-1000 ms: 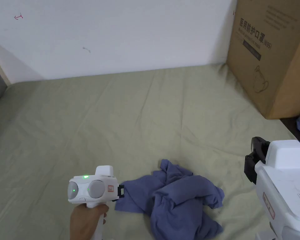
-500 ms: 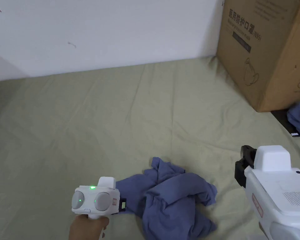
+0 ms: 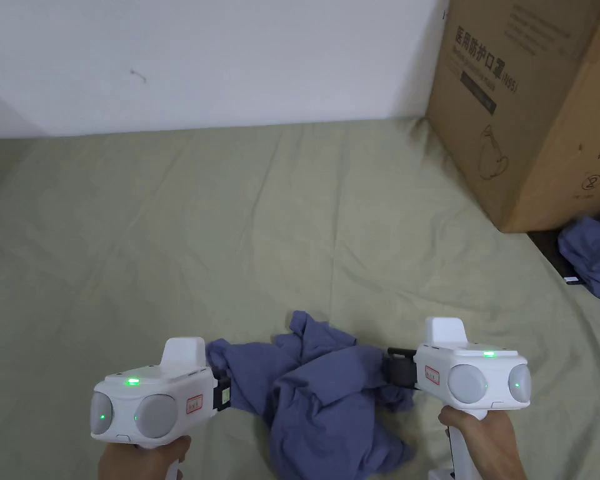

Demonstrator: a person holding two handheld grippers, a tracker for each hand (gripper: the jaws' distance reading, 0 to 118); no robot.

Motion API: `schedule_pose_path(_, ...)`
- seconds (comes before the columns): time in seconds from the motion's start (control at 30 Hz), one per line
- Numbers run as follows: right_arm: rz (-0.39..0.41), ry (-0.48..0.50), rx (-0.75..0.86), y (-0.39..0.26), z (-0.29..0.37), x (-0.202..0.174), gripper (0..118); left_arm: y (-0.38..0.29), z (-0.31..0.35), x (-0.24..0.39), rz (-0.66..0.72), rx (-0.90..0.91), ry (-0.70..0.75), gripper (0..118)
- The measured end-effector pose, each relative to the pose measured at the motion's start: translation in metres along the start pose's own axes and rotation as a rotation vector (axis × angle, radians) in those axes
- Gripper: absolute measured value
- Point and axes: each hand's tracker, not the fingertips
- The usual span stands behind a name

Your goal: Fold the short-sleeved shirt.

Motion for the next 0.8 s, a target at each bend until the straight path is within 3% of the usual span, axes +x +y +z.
schedule_pose_path(0.13, -0.016, 0.001, -0.086, -0.011, -0.035, 0.007, 86, 0.0, 0.0, -0.001, 0.001, 0.002, -0.008, 2)
schedule_pose_path(0.2, -0.01, 0.034, -0.109, -0.014, -0.043, 0.005, 78, -0.001, -0.002, -0.004, 0.005, -0.002, -0.007, 2)
schedule_pose_path(0.23, -0.016, 0.068, -0.105, -0.018, -0.039, -0.002, 68, -0.001, -0.001, -0.005, 0.01, -0.004, -0.009, 2)
schedule_pose_path(0.27, -0.037, 0.105, -0.107, -0.019, -0.037, -0.005, 47, -0.002, -0.001, -0.006, 0.016, -0.003, -0.011, 2)
schedule_pose_path(0.33, -0.024, 0.119, -0.084, -0.018, -0.031, -0.012, 18, -0.002, -0.001, -0.008, 0.029, -0.005, -0.015, 2)
schedule_pose_path(0.4, 0.052, 0.088, -0.062, -0.016, -0.026, -0.012, 15, -0.003, 0.001, -0.01, 0.041, -0.004, -0.023, 2)
schedule_pose_path(0.5, 0.053, 0.081, 0.0, -0.012, 0.0, -0.01, 14, -0.003, 0.006, -0.014, 0.072, 0.018, -0.034, 2)
schedule_pose_path(0.8, 0.165, -0.011, 0.264, 0.051, 0.118, 0.014, 14, 0.029, 0.042, -0.035, 0.155, 0.133, -0.042, 2)
